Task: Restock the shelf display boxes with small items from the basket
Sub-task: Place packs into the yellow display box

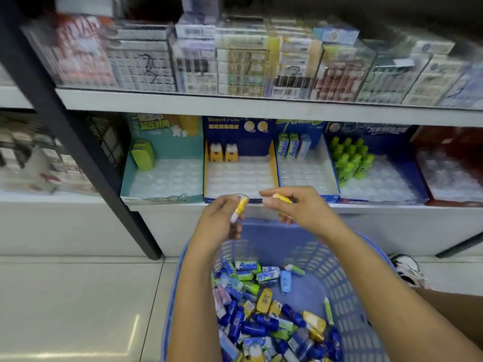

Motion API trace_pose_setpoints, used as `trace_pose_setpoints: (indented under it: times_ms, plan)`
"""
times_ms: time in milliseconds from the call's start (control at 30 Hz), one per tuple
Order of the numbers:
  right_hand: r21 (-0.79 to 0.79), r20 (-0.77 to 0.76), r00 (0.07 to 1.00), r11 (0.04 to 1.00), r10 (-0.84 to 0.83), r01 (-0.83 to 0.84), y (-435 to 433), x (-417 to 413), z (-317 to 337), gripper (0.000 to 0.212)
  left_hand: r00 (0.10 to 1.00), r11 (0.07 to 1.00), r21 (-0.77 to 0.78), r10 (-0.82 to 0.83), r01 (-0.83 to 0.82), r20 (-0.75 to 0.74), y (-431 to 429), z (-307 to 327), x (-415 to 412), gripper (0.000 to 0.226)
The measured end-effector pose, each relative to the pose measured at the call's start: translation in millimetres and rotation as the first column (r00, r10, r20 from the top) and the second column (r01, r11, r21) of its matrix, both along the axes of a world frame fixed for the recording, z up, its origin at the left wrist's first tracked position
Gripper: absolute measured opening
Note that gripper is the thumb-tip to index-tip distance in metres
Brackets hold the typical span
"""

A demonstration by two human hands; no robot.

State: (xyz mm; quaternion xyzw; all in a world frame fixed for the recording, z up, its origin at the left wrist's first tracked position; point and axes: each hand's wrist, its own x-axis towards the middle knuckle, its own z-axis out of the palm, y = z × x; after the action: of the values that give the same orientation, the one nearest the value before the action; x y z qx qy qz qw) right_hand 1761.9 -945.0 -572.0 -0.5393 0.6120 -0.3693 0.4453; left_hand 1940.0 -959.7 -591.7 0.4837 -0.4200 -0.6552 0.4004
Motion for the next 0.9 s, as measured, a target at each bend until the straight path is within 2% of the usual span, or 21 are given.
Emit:
trace_pose_setpoints:
  times_ms: [67, 167, 300, 367, 433, 500, 667, 900]
  plan:
    - [-0.062, -0.176, 0.984, 0.998, -0.021, 0.01, -22.2, 9.3, 7.7, 0.029, 0.995, 0.995, -0.033, 0.096, -0.096, -0.017, -3.4, 0.0, 6.2, 0.019]
    - [-0.071, -0.312, 0.95, 0.997, 0.013, -0.037, -59.4, 25.9, 16.7, 0.044, 0.989, 0.988, -0.043, 0.146, -0.147, -0.018, -6.8, -2.9, 11.4, 0.018]
    - [-0.204, -0.519, 0.854, 0.975, -0.035, -0.084, -100.9, 49.7, 31.6, 0.036, 0.991, 0.99, -0.05, 0.132, -0.133, -0.032, -9.2, -8.5, 14.7, 0.024]
    - [-0.196, -0.606, 0.795, 0.965, 0.02, -0.173, -115.9, 59.9, 32.4, 0.024, 0.991, 0.991, -0.045, 0.126, -0.128, -0.051, -8.8, -10.5, 16.8, 0.025]
    - [-0.143, -0.67, 0.734, 0.95, 0.113, -0.277, -125.3, 68.5, 28.3, 0.029, 0.993, 0.993, -0.046, 0.108, -0.111, -0.052, -8.8, -12.0, 18.9, 0.025]
    - [-0.123, -0.702, 0.7, 0.945, 0.134, -0.304, -129.2, 74.8, 24.4, 0.032, 0.995, 0.995, -0.05, 0.085, -0.088, -0.052, -9.4, -12.9, 20.8, 0.026]
    - [-0.183, -0.75, 0.656, 0.927, 0.083, -0.326, -136.2, 77.8, 19.3, 0.022, 0.998, 0.998, -0.045, 0.051, -0.053, -0.045, -11.8, -15.8, 24.0, 0.03]
    - [-0.3, -0.713, 0.7, 0.882, 0.046, -0.363, -141.7, 74.1, 4.6, 0.031, 0.997, 0.999, -0.023, 0.046, -0.048, -0.056, -12.2, -15.5, 25.4, 0.033]
